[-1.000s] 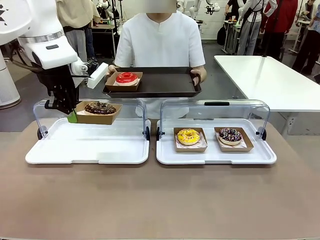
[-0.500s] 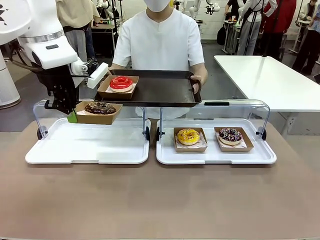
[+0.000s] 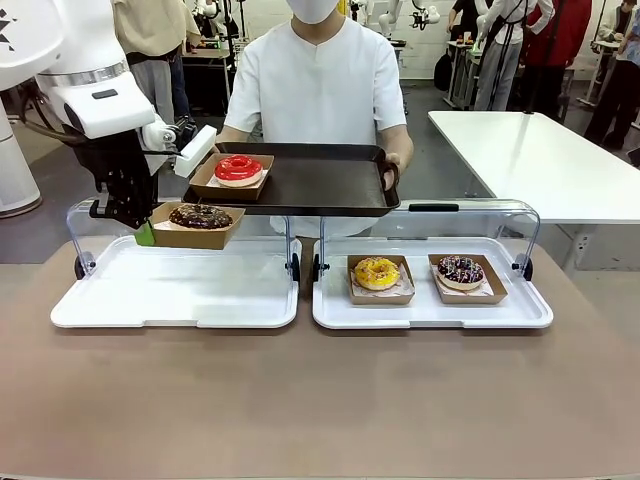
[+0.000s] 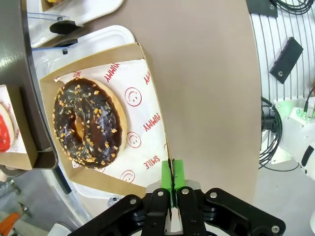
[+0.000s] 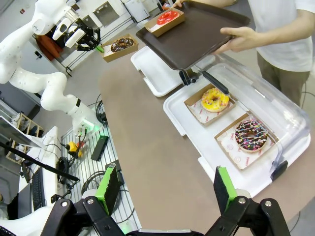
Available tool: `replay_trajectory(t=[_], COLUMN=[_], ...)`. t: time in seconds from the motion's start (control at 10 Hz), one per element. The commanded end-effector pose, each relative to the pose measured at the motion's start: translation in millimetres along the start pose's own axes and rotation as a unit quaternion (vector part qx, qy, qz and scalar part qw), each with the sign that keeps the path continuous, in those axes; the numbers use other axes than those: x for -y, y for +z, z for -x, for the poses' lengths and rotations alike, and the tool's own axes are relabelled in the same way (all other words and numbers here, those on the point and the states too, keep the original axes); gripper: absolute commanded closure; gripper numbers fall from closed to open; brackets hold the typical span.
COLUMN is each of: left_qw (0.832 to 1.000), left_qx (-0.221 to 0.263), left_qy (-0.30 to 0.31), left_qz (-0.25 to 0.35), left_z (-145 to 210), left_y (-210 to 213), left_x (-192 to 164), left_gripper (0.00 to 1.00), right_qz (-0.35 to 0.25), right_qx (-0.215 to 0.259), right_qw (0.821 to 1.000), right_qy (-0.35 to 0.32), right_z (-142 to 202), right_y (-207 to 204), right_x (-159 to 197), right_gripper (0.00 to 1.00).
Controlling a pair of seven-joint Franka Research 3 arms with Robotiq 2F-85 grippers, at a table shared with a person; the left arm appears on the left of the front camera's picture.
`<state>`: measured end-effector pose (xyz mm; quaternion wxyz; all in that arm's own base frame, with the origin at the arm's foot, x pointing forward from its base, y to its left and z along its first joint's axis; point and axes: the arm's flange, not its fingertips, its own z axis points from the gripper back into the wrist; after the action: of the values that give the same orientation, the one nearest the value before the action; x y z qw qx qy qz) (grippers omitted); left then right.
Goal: Provide the desired donut to the person.
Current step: Place the picked Paper togo box onto the Handle tray extended by the person.
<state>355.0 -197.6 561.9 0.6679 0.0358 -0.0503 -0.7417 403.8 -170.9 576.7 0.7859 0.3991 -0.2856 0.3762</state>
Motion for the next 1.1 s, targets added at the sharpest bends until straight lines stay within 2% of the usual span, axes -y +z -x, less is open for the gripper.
replay_trajectory(t=[0.0,0.1,0.4,0.5,0.7,0.8,1.0], left_qw=[1.0,0.998,0.992,0.99,0.991,0.99,0.991], left_qx=[-0.015,-0.045,-0.063,-0.065,-0.048,-0.038,-0.019], left_qy=[0.011,0.005,-0.027,-0.03,-0.037,-0.032,-0.027], left_qz=[-0.019,-0.048,-0.108,-0.118,-0.117,-0.128,-0.13], left_z=[-20,-36,-90,-108,-138,-150,-159], left_y=[28,54,105,105,93,81,61], left_x=[16,18,-19,-35,-93,-107,-143], left_gripper=[0.99,0.99,0.99,0.99,0.99,0.99,0.99], right_qz=[-0.002,-0.002,-0.002,-0.002,-0.002,-0.002,-0.002], right_qx=[0.003,0.003,0.003,0.003,0.003,0.003,0.003], right_qw=[1.0,1.0,1.0,1.0,1.0,1.0,1.0], right_qy=[0.002,0.002,0.002,0.002,0.002,0.002,0.002], right_z=[1,1,1,1,1,1,1], right_y=[-1,-1,-1,-1,-1,-1,-1], right_x=[-1,-1,-1,-1,-1,-1,-1], right_gripper=[0.0,0.0,0.0,0.0,0.0,0.0,0.0])
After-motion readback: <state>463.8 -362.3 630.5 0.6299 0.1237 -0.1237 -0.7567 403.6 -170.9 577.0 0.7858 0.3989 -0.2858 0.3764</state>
